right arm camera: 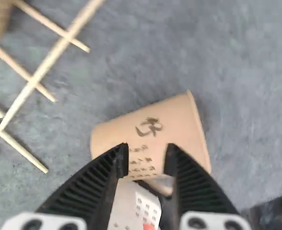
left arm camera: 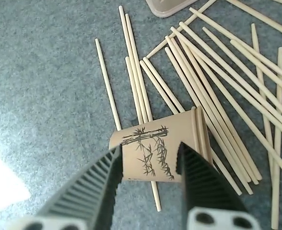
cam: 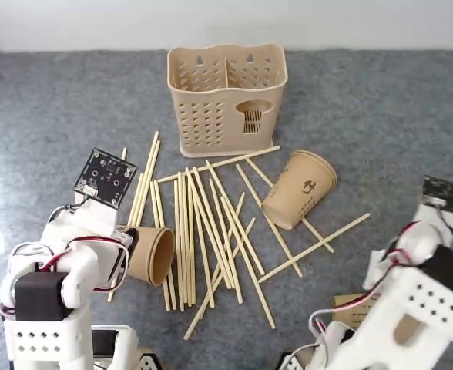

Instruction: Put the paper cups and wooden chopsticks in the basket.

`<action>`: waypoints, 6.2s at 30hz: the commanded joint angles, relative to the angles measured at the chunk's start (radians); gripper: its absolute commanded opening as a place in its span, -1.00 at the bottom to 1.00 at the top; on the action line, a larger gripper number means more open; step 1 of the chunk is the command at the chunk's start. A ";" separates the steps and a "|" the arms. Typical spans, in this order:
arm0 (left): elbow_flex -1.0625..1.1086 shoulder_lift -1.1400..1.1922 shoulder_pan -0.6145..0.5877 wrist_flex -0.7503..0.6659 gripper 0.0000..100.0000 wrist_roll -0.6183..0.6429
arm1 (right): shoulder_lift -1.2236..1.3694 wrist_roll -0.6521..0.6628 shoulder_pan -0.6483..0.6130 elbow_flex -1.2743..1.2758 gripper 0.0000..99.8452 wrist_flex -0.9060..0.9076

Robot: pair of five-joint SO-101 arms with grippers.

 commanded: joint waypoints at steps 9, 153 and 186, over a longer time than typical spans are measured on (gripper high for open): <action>0.076 0.000 -0.002 -0.002 -0.64 0.008 | 0.196 0.071 0.157 -0.046 -0.55 -0.096; -0.265 0.489 0.262 -0.227 -0.97 0.261 | -0.266 0.137 -0.470 -0.080 -0.98 -0.104; 0.102 0.112 0.199 -0.262 -0.57 0.169 | -0.268 0.072 -0.694 -0.259 -0.98 -0.007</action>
